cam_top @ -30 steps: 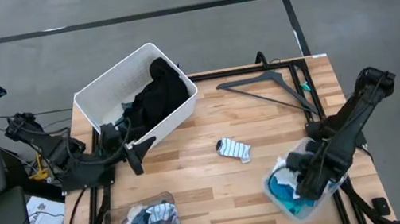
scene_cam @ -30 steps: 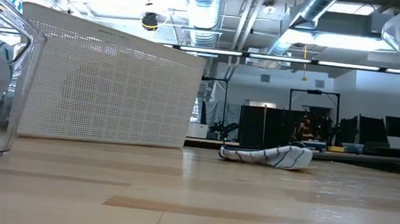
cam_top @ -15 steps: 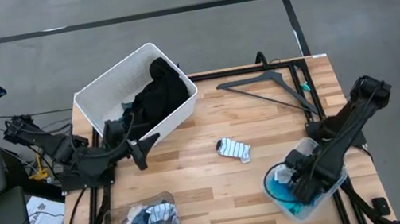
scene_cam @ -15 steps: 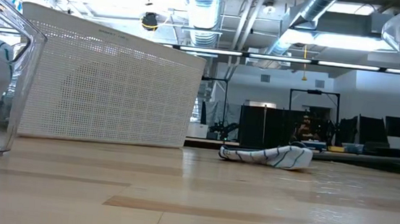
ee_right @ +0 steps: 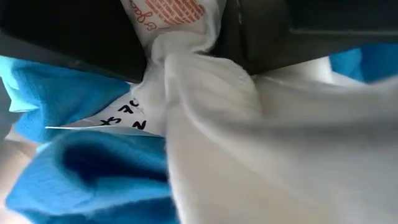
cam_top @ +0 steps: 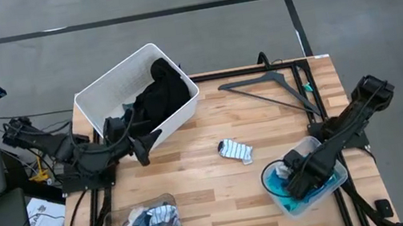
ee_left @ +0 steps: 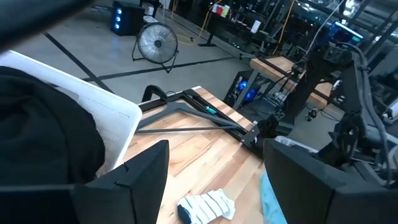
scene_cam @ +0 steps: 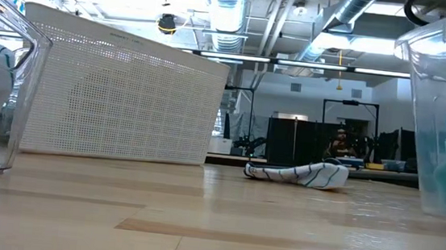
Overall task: Pick & Place Cloths
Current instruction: Put the white shorts into the right transparent bin, then put the striped white sock into the left transparent bin
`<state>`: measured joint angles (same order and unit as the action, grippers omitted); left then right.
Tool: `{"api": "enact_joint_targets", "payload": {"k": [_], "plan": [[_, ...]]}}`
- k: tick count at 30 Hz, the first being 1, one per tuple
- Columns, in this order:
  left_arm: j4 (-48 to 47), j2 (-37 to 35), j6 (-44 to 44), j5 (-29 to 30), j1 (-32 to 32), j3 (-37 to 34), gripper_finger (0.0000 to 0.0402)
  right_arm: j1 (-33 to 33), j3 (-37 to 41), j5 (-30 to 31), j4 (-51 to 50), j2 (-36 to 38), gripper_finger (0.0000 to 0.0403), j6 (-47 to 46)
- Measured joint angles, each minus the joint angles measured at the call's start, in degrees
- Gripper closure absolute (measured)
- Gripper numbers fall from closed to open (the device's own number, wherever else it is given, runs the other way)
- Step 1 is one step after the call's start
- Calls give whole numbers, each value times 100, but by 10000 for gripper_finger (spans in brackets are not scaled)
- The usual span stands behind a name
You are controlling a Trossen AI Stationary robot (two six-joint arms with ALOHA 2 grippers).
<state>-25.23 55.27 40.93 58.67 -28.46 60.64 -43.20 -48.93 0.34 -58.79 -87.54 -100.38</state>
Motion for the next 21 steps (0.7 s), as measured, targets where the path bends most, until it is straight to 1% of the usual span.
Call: {"api": "enact_joint_targets", "payload": {"k": [5, 7, 9, 10, 12, 18, 19, 21], "plan": [[224, 0, -2, -164, 131, 0, 159, 11, 92, 140, -74, 223, 223, 316], [332, 4, -31, -205, 189, 0, 159, 11, 67, 257, -180, 436, 222, 350], [532, 68, -268, -296, 291, 0, 159, 15, -17, 405, -433, 735, 218, 418], [660, 110, -518, -465, 350, 0, 159, 15, -83, 427, -523, 910, 215, 474], [1108, 258, -1103, -986, 493, 0, 159, 15, -197, 461, -618, 1221, 207, 500], [3003, 1110, -3235, -2533, 1011, 0, 136, -28, -572, 456, -699, 2052, 174, 649], [3276, 1287, -3477, -2751, 1105, 0, 131, -50, -645, 458, -697, 2176, 169, 650], [3662, 1592, -3672, -3116, 1310, 0, 122, -105, -783, 457, -712, 2388, 163, 647]]}}
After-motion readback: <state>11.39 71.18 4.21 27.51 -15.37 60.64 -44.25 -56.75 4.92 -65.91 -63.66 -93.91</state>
